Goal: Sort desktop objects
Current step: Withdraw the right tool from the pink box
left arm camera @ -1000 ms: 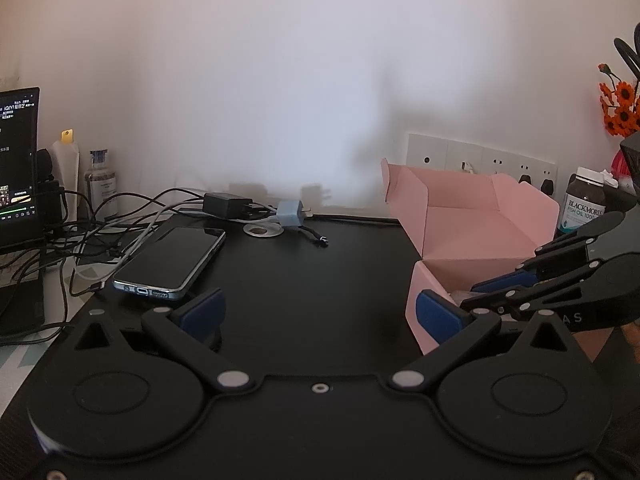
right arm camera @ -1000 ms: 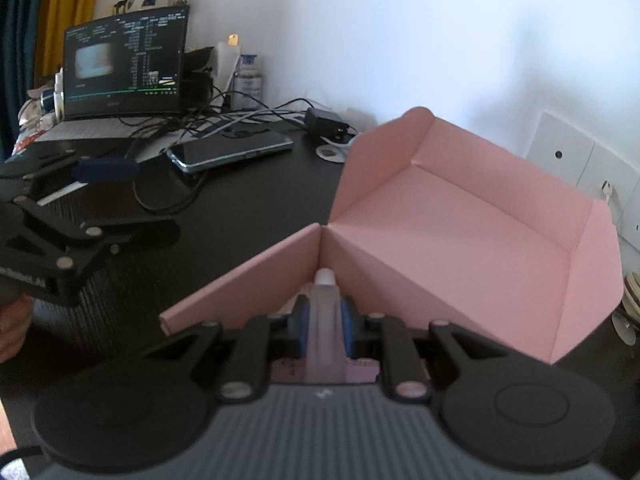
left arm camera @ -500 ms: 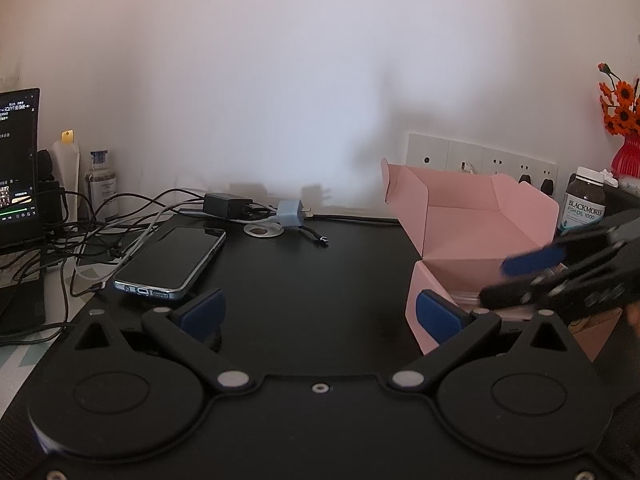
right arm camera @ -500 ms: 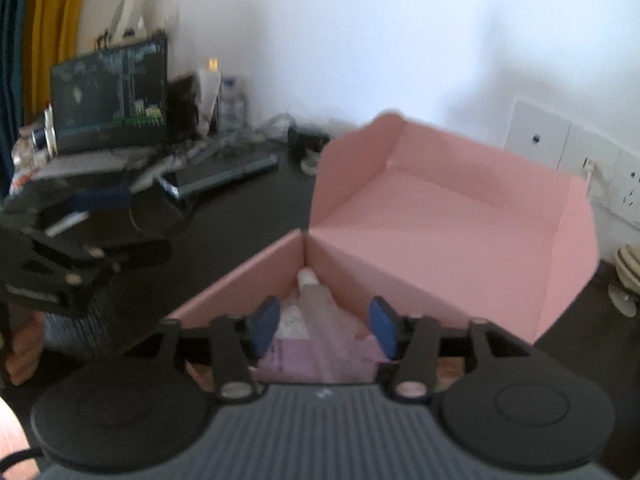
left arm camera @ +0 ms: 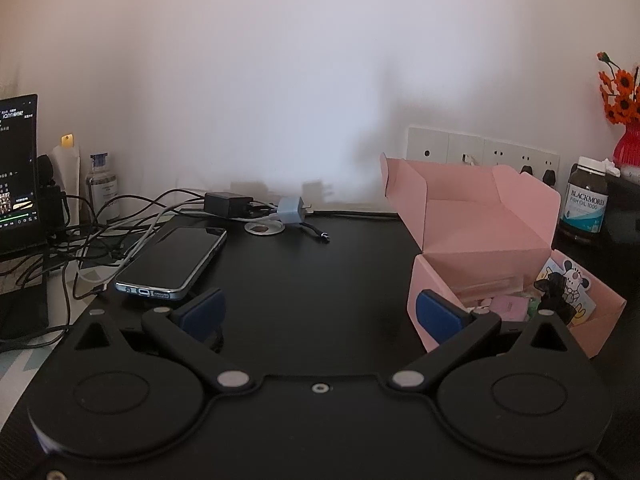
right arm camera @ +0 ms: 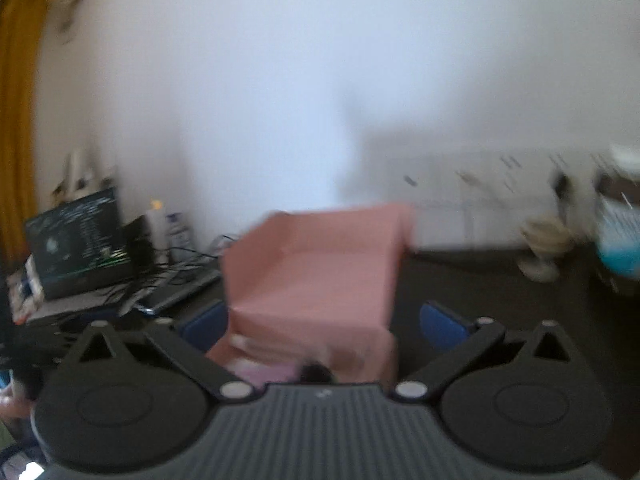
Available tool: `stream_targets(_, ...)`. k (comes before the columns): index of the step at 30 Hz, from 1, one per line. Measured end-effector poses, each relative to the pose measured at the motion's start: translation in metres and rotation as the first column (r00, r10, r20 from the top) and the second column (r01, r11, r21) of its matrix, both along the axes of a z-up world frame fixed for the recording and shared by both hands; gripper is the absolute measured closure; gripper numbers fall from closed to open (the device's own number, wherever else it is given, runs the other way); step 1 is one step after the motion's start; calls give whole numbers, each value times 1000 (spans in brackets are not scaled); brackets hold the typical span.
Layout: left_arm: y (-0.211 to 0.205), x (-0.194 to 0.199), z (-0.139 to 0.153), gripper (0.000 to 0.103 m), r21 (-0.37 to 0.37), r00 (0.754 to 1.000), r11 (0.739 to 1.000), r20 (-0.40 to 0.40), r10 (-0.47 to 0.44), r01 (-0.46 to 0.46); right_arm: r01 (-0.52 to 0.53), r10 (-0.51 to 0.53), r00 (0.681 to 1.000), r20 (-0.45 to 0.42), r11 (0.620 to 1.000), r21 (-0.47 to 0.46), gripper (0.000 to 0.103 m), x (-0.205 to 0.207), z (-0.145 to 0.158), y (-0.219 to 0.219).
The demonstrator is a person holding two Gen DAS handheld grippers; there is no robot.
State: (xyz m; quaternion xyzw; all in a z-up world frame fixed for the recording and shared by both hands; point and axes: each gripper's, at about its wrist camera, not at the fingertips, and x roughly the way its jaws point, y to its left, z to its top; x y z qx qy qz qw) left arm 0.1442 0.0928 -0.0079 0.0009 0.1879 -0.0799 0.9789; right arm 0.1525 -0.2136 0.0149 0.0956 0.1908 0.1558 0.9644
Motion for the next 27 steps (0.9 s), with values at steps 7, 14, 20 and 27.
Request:
stream_targets(7, -3, 4, -2, 0, 17, 1000, 1000, -22, -16, 16, 83, -77, 996, -51, 990, 118, 1, -16, -37, -31)
stream_targets(14, -9, 23, -5, 0, 27, 987, 996, -138, -81, 86, 98, -99, 995, -5, 976, 196, 1, -28, -45, -45)
stream_targets(20, -1, 60, 9, 0, -177, 948, 981, -289, -133, 83, 79, -79, 997, -10, 957, 279, 1, -29, -50, -57)
stream_targets(27, -21, 92, 33, 0, -321, 940, 938, -258, -221, 133, 55, -55, 998, -9, 964, 258, 1, -31, -49, -51)
